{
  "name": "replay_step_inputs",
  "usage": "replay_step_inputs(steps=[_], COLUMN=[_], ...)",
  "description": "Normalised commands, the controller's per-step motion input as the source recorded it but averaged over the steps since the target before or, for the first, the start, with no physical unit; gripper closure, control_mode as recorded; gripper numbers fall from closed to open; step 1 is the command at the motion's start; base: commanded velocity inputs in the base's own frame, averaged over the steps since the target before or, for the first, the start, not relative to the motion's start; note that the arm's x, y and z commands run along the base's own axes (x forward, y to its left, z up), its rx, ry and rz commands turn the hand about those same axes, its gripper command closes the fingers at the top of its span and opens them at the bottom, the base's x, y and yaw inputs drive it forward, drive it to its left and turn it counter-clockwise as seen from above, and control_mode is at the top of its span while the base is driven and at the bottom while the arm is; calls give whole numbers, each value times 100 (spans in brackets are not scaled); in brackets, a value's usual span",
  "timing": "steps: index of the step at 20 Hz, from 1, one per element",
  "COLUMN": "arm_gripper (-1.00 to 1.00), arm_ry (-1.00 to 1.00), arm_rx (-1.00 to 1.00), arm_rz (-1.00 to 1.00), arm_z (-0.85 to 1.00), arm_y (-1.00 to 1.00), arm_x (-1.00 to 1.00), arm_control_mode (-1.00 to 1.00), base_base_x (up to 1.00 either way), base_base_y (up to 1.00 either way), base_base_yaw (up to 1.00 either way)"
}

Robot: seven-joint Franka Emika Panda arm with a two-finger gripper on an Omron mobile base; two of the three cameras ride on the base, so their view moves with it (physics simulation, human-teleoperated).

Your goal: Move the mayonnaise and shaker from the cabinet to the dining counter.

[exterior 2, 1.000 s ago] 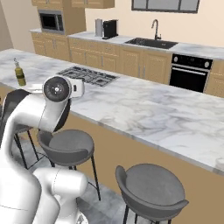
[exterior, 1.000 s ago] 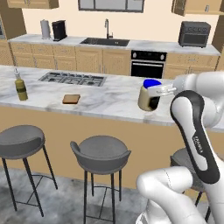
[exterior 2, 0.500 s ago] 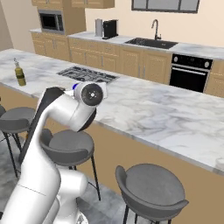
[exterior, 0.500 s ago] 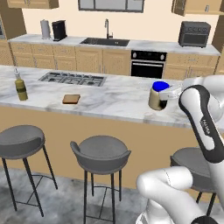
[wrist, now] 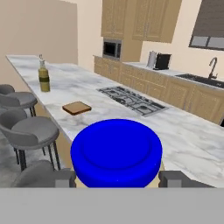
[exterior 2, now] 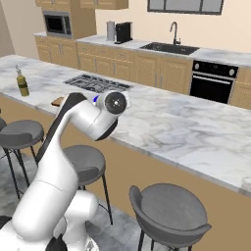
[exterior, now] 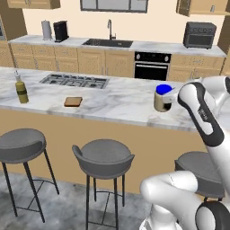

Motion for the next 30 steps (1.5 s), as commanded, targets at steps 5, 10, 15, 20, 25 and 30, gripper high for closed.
replay_step_inputs(steps=[5, 10, 15, 20, 25, 30], arm_gripper=[100, 100, 100, 100, 100, 100], arm_ry=[-1, 0, 1, 1, 0, 0], arm_rx=[-6, 0, 0, 2, 3, 4], arm_rz=[0, 0, 0, 0, 2, 3], arm_z=[-38, -26, -21, -19, -17, -23], arm_y=[-5, -18, -19, -13, -10, -9], arm_x=[35, 39, 37, 32, 24, 12], arm_control_mode=[-100, -100, -100, -100, -100, -100], base_base_x=[0, 0, 0, 0, 0, 0], base_base_y=[0, 0, 0, 0, 0, 0], base_base_yaw=[0, 0, 0, 0, 0, 0])
